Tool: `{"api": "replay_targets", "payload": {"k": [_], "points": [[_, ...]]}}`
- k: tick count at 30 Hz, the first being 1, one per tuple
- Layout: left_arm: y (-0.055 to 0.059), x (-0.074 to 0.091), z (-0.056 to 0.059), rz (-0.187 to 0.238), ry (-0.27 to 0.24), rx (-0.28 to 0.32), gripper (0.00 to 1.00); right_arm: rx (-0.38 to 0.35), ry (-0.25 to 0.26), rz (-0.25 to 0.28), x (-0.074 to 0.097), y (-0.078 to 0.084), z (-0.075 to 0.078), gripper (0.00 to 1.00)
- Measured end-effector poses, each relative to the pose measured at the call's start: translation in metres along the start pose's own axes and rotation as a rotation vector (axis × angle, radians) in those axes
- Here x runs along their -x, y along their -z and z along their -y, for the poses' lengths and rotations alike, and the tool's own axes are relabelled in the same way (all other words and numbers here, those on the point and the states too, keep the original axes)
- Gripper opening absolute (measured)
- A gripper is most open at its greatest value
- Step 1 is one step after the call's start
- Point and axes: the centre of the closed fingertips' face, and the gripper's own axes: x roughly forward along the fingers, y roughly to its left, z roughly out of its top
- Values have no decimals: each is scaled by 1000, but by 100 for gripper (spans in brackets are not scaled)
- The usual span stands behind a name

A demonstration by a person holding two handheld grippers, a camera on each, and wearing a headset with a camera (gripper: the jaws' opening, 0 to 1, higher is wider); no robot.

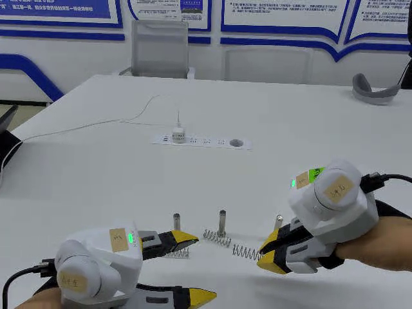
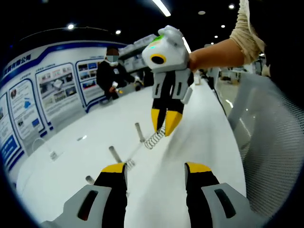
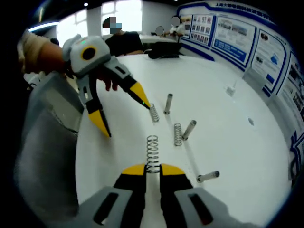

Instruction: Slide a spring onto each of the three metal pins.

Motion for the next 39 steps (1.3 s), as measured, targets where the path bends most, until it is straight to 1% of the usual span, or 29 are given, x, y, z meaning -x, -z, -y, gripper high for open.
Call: {"api": "replay_targets", "payload": {"k": [4, 7, 11, 17, 23, 27, 32, 35, 39], "points": [[-5, -5, 2, -1, 22, -20, 48, 30, -24, -9, 0, -4, -8, 12], [-8, -8, 4, 1, 36, -27, 46, 42, -30, -14, 1, -6, -10, 12], [-9, -13, 7, 0, 54, -32, 42, 52, -42, -13, 1, -10, -14, 12], [-12, -18, 13, -2, 83, -48, 37, 79, -69, -29, -1, -11, -22, 12], [-14, -20, 15, 0, 92, -48, 29, 95, -87, -41, -1, -11, -26, 12], [-15, -23, 18, 0, 101, -55, 26, 100, -95, -50, -2, -11, -28, 12], [-13, -24, 21, -9, 107, -67, 21, 110, -107, -62, -2, -9, -32, 12], [-12, -25, 21, -17, 99, -74, 14, 113, -114, -66, -1, -10, -34, 12], [-13, -25, 21, -18, 99, -76, 14, 114, -114, -70, -1, -10, -34, 12]]}}
